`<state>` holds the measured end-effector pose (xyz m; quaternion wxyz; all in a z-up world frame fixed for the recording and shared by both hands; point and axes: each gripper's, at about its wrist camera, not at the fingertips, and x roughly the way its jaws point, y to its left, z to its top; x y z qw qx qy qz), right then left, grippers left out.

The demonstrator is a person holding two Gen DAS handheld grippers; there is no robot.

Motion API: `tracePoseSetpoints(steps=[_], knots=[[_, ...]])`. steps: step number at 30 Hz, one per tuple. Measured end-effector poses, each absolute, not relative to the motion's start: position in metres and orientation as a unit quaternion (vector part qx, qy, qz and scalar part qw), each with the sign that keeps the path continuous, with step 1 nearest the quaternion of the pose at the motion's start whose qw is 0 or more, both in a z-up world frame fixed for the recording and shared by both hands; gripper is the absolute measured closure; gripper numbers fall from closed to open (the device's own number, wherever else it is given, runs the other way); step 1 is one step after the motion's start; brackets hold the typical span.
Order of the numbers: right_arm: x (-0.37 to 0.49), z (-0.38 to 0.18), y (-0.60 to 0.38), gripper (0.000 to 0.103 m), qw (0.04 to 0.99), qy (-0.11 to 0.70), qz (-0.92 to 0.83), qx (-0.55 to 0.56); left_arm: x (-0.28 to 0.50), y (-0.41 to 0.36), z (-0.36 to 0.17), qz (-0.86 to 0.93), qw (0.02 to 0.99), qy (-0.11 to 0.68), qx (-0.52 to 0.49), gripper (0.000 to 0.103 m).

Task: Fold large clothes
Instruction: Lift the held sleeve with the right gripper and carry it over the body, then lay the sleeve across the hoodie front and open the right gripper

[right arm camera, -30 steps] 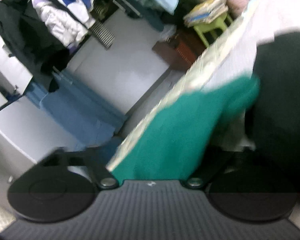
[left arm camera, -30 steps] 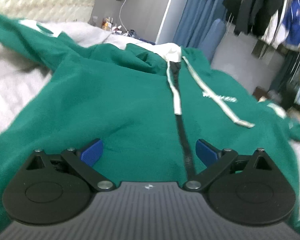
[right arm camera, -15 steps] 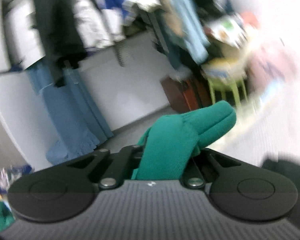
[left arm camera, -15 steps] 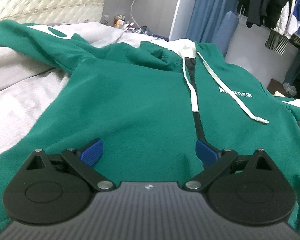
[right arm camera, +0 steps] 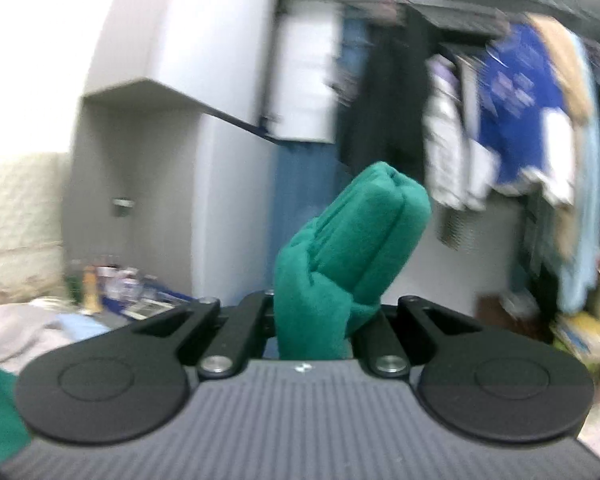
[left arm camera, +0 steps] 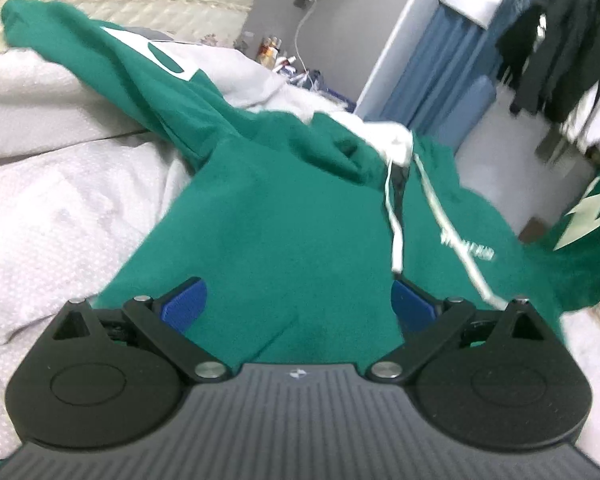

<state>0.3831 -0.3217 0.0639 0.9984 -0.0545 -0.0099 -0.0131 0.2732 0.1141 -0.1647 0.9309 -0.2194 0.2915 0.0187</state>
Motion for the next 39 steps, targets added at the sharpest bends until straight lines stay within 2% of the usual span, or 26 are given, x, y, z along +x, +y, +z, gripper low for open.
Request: tracePoseSetpoints(steps=[5,16,25,29,31,32,33,35,36,39], knots=[[0.362,0.058,-0.219,0.095,0.992,-0.033,0.046,-0.110,0.261,0.139,-0.151,0.010,0.934,0.260,-0.245,0.003],[0.323,-0.077,-0.061,0.093,0.964,0.029,0.164,-0.206,0.260,0.195,-0.152,0.021,0.933,0.219,-0.284,0.003],[0.323,-0.184,-0.033,0.092,0.932,0.156,0.234,-0.230,0.281,0.206,-0.170,0.023,0.925,0.217,-0.312,0.003],[0.317,-0.201,-0.028,0.090,0.918,0.196,0.251,-0.238,0.289,0.200,-0.173,0.011,0.927,0.211,-0.309,0.003],[0.317,-0.197,-0.024,0.085,0.914,0.212,0.255,-0.235,0.290,0.196,-0.172,0.004,0.932,0.207,-0.296,0.003],[0.317,-0.196,-0.026,0.078,0.913,0.224,0.256,-0.223,0.289,0.193,-0.170,-0.002,0.936,0.203,-0.288,0.003],[0.316,-0.193,-0.030,0.064,0.913,0.240,0.258,-0.207,0.288,0.190,-0.169,-0.007,0.939,0.199,-0.281,0.003],[0.309,-0.190,-0.041,0.048,0.910,0.266,0.261,-0.181,0.285,0.184,-0.166,-0.014,0.943,0.197,-0.268,0.003],[0.304,-0.185,-0.047,0.045,0.910,0.271,0.261,-0.172,0.284,0.181,-0.164,-0.018,0.944,0.195,-0.265,0.003],[0.285,-0.167,-0.064,0.044,0.907,0.279,0.274,-0.154,0.275,0.173,-0.156,-0.033,0.950,0.184,-0.250,0.003]])
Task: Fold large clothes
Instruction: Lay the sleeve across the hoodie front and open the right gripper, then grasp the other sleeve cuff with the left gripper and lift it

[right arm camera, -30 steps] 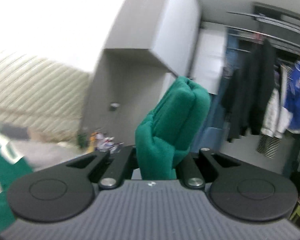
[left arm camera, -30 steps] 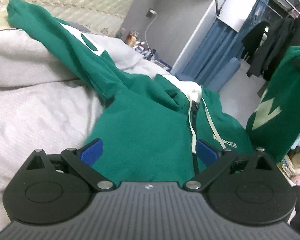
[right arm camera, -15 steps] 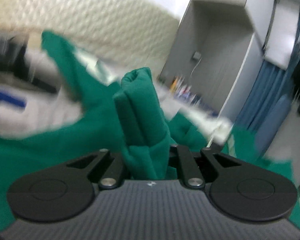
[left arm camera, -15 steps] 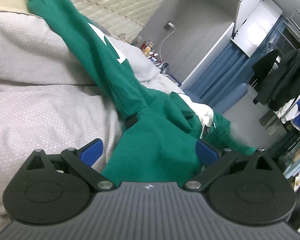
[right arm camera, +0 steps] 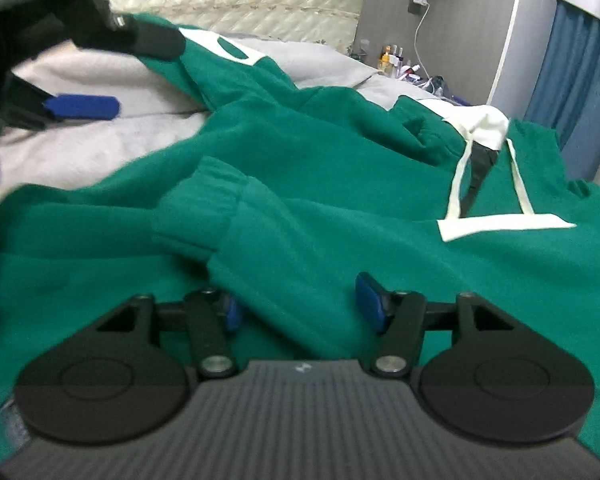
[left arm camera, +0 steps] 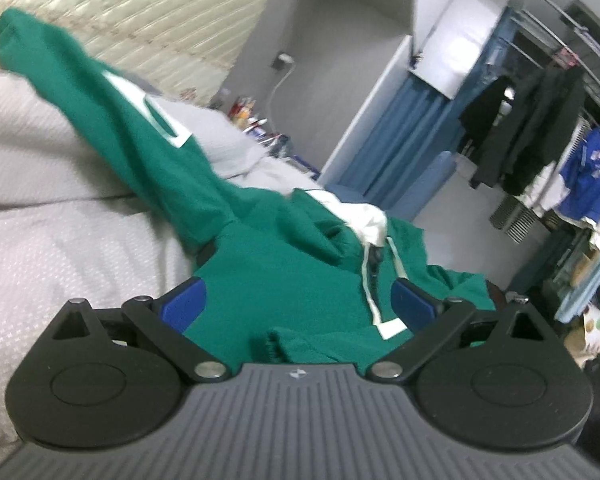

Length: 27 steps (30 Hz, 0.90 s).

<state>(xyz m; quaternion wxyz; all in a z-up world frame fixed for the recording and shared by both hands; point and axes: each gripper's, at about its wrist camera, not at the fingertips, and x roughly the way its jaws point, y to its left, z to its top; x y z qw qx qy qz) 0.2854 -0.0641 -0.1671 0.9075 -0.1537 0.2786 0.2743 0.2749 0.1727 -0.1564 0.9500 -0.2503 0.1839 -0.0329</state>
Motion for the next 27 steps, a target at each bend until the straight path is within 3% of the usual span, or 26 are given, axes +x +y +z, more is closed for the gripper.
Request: tracePoseSetpoints(steps=[8,14,18,22,27], knots=[[0.236,-0.126,-0.102,0.044,0.921,0.262,0.276,-0.084,0.263,0.149,-0.151,-0.052,0.960,0.185,-0.205,0.004],[0.263,-0.115,-0.121,0.044,0.942,0.264,0.208,-0.013,0.270,0.131,-0.164,-0.060,0.959,0.212,-0.176,0.008],[0.282,-0.126,-0.126,0.044,0.945,0.269,0.185,-0.011,0.273,0.121,-0.168,-0.050,0.962,0.215,-0.158,0.017],[0.295,-0.139,-0.130,0.044,0.940,0.291,0.178,0.005,0.276,0.112,-0.169,-0.048,0.969,0.203,-0.134,0.034],[0.305,-0.150,-0.123,0.052,0.936,0.303,0.179,0.008,0.287,0.102,-0.180,-0.061,0.964,0.233,-0.115,0.053]])
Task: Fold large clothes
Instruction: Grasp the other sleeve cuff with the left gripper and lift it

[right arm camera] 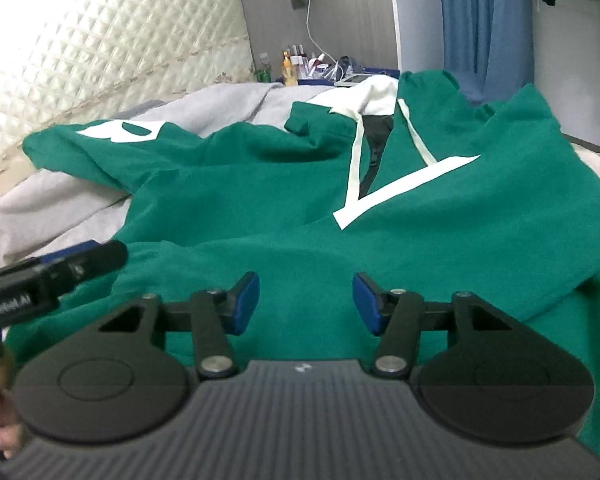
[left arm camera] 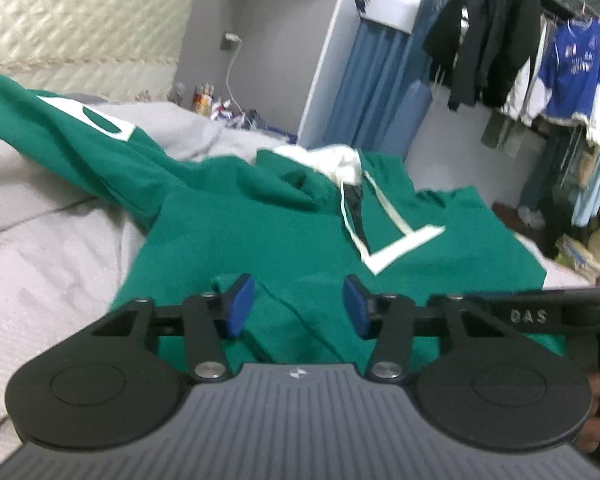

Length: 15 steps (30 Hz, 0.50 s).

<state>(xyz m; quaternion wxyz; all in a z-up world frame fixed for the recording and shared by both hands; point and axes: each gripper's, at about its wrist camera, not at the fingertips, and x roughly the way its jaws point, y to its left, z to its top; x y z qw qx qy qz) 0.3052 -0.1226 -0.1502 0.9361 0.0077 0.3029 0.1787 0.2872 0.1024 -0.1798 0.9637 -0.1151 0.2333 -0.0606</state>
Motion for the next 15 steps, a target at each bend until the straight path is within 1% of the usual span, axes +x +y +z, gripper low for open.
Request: tracePoseSetpoints(steps=[1,3,6,11,15], knots=[[0.307,-0.153,-0.120,0.053,0.936,0.304,0.177,0.003,0.290,0.100,-0.183,-0.060,0.962,0.243,-0.109,0.056],[0.310,-0.158,-0.118,0.053,0.935,0.309,0.172,-0.003,0.296,0.096,-0.190,-0.053,0.958,0.263,-0.097,0.058],[0.316,-0.168,-0.120,0.053,0.932,0.325,0.161,0.003,0.305,0.093,-0.202,-0.033,0.950,0.300,-0.083,0.058],[0.326,-0.187,-0.123,0.054,0.917,0.369,0.150,0.015,0.308,0.096,-0.207,-0.026,0.945,0.311,-0.100,0.058],[0.326,-0.194,-0.120,0.054,0.917,0.371,0.148,0.005,0.303,0.102,-0.206,-0.020,0.944,0.305,-0.123,0.058]])
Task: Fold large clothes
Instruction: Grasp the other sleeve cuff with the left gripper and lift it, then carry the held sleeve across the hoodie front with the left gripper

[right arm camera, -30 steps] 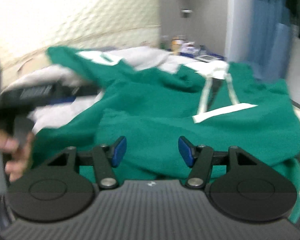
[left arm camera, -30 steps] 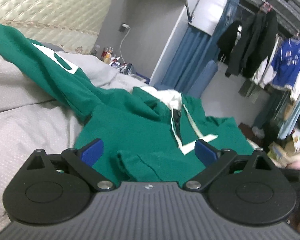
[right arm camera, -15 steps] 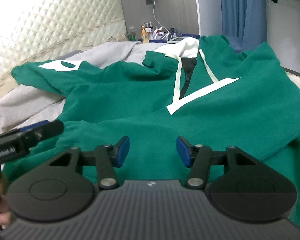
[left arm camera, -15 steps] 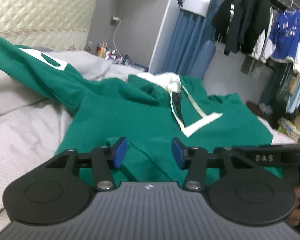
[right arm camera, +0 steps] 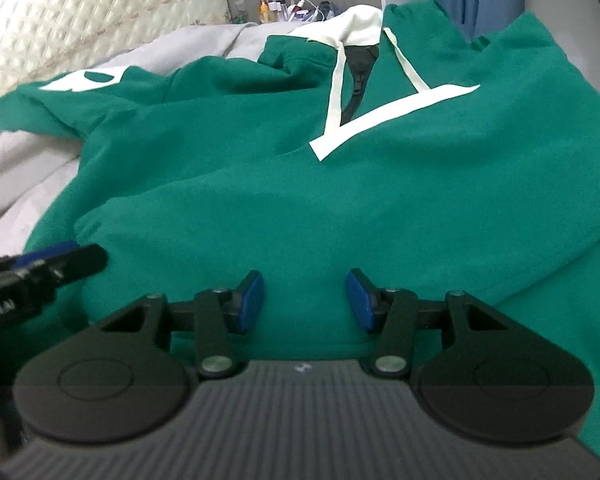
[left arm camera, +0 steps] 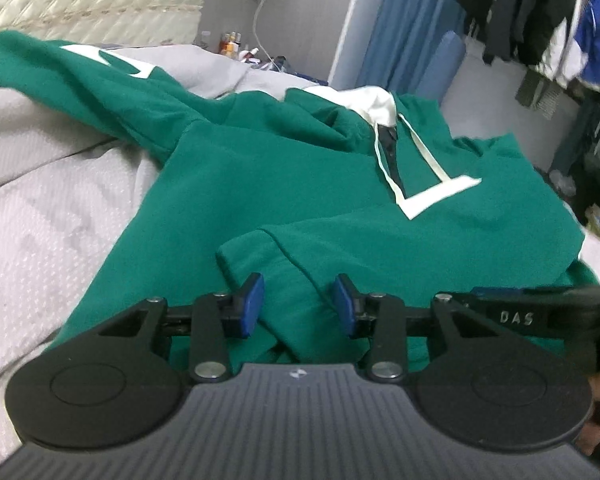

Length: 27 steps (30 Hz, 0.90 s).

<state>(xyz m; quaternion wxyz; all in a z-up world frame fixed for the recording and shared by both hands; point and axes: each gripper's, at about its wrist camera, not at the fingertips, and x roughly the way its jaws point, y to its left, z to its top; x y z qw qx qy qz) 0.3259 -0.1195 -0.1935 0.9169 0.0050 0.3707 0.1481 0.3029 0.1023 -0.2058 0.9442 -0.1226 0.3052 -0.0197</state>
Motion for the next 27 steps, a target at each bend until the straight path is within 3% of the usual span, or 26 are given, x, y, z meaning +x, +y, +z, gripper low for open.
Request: tracePoseSetpoints(steps=[3,5,8,12,20,27], knots=[[0.325,-0.191,-0.124,0.054,0.915,0.374,0.149,0.021,0.296,0.122,-0.192,-0.005,0.946,0.289,-0.149,0.056],[0.324,-0.189,-0.128,0.054,0.914,0.375,0.149,0.033,0.297,0.146,-0.180,0.014,0.946,0.268,-0.184,0.045],[0.323,-0.186,-0.129,0.054,0.915,0.374,0.146,0.042,0.316,0.186,-0.163,0.040,0.943,0.250,-0.217,0.041],[0.323,-0.184,-0.127,0.053,0.917,0.366,0.150,0.042,0.346,0.249,-0.142,0.095,0.944,0.222,-0.223,0.025],[0.338,-0.183,-0.128,0.053,0.917,0.369,0.135,0.066,0.385,0.408,-0.136,0.232,0.904,0.156,-0.323,0.019],[0.361,-0.186,-0.126,0.053,0.918,0.368,0.118,0.088,0.427,0.486,-0.161,0.269,0.863,0.121,-0.411,0.011]])
